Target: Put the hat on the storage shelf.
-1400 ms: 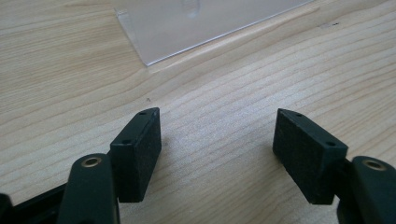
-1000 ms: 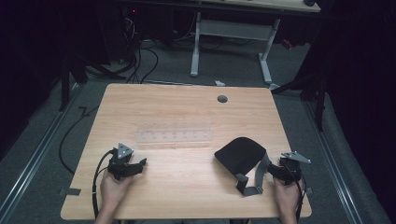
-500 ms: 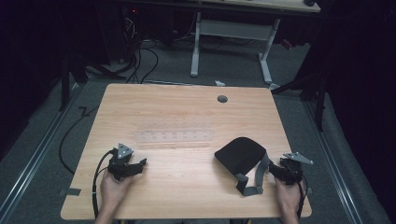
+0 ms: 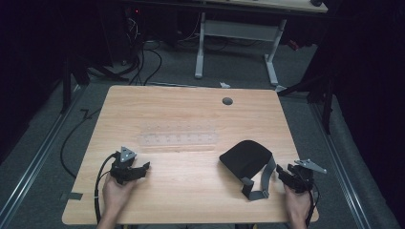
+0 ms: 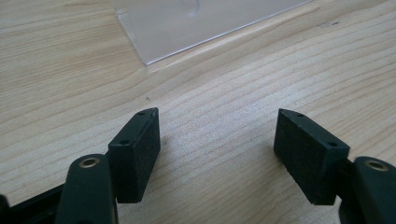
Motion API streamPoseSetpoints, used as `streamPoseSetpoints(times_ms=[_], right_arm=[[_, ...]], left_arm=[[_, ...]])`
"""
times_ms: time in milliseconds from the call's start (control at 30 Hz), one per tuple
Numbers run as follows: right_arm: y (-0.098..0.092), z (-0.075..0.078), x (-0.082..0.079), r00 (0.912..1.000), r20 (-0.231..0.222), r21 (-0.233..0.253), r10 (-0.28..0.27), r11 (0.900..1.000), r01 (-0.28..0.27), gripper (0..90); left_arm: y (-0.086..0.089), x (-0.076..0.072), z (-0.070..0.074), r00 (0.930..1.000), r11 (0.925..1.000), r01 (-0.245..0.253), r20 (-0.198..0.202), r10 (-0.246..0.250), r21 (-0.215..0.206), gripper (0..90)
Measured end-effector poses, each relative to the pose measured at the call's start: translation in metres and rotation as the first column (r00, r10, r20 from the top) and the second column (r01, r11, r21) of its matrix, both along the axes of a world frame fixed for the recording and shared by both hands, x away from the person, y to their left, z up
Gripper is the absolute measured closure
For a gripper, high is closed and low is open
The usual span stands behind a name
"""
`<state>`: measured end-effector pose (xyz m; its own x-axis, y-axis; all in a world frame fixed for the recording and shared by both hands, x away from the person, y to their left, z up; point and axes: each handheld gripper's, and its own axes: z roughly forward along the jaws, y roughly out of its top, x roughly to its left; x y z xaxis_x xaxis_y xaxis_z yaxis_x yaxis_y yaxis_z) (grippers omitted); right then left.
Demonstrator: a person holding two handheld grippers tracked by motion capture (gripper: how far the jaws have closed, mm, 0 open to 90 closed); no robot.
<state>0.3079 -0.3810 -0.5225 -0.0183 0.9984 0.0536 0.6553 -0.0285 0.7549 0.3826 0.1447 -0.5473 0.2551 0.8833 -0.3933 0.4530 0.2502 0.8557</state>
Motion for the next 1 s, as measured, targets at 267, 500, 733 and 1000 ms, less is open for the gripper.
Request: streamPoseSetpoints(times_ms=[267, 500, 733, 1000], right_arm=[[-0.002, 0.006, -0.013, 0.9995, 0.031, 0.016, 0.009, 1.0, -0.01, 48.9], [0.0, 0.021, -0.028, 0.9955, 0.085, 0.038, 0.041, 0.998, -0.045, 47.4], [0.014, 0.031, -0.033, 0.9856, 0.136, 0.069, 0.101, 0.991, -0.111, 44.1], [0.028, 0.031, -0.014, 0.9817, 0.117, 0.058, 0.151, 0.986, -0.158, 42.2]], left_arm=[[0.0, 0.0, 0.0, 1.0, 1.0, -0.001, 0.0, 0.001, -0.001, 32.0], [0.0, 0.0, 0.0, 1.0, 1.0, -0.001, 0.0, 0.001, -0.001, 32.0], [0.0, 0.0, 0.0, 1.0, 1.0, -0.001, 0.0, 0.001, -0.001, 31.9], [0.0, 0.0, 0.0, 1.0, 1.0, -0.001, 0.0, 0.001, -0.001, 31.9]])
